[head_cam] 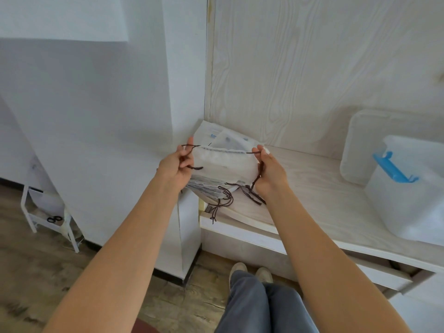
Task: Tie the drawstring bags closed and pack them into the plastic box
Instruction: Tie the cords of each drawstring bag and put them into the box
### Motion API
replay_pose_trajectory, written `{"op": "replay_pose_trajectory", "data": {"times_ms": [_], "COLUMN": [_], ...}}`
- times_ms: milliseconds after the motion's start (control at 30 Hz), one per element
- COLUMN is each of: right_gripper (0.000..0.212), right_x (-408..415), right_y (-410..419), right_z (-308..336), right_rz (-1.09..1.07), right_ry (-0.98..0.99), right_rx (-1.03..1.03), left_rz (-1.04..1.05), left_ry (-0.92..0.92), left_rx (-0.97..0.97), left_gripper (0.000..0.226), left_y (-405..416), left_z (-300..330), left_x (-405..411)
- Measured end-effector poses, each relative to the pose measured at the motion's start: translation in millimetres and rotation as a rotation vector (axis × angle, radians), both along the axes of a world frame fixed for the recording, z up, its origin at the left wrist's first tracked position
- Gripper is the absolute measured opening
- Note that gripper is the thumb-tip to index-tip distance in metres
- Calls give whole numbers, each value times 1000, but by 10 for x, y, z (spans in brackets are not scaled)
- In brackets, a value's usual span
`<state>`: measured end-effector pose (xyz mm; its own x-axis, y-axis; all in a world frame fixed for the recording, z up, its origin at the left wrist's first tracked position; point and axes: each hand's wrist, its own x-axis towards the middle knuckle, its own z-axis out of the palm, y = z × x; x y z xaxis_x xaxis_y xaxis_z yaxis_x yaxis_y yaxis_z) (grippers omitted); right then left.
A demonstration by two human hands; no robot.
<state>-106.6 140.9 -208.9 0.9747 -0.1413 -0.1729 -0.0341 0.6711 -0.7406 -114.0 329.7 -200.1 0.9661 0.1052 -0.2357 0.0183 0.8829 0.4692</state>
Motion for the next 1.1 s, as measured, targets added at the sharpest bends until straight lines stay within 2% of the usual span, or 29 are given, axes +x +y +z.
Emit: {"op": "replay_pose_trajectory", "data": {"times_ms": [100,200,300,367,433,467,500,567,667,767,867,967,1100], "right_gripper": [20,21,20,20,18,13,7,15,22,19,14,14,30], "right_x": [22,4,33,84,142,157,172,188,151,122,108,65,-35], "right_y": [-22,-70,-153,-257,-355,-388,-408,-421,-446,-474,-459,-419,-334], "right_z": [5,84,212,291,351,358,359,361,350,334,329,267,181], "right_rz": [-19,-41,2,29,-12,-35,-50,-91,-165,-207,-262,-305,-338], "right_ry": [-58,-232,-540,-790,-1195,-1378,-1493,-1568,-1588,-1604,-1560,-1517,-1209], "right_rx": [-219,-633,-1166,-1589,-1954,-2071,-2131,-2178,-2222,-2230,-2224,-2243,-2392], "left_rz": [-12,42,129,136,125,123,115,71,-16,23,104,103,136], "left_ry": [-18,-27,-135,-254,-362,-405,-444,-496,-556,-651,-646,-589,-513], "left_rx": [358,873,1357,1596,1783,1863,1931,2033,2189,2280,2275,2374,2517], "left_gripper": [25,21,8,6,7,8,10,21,36,45,54,55,47], "left_y": [-10,-41,-12,41,84,97,102,110,140,169,158,133,69], "left_z": [-7,27,86,110,130,138,151,174,176,146,144,170,219], "left_x": [-45,-60,-53,-59,-67,-71,-80,-92,-80,-48,-20,-35,-52]}}
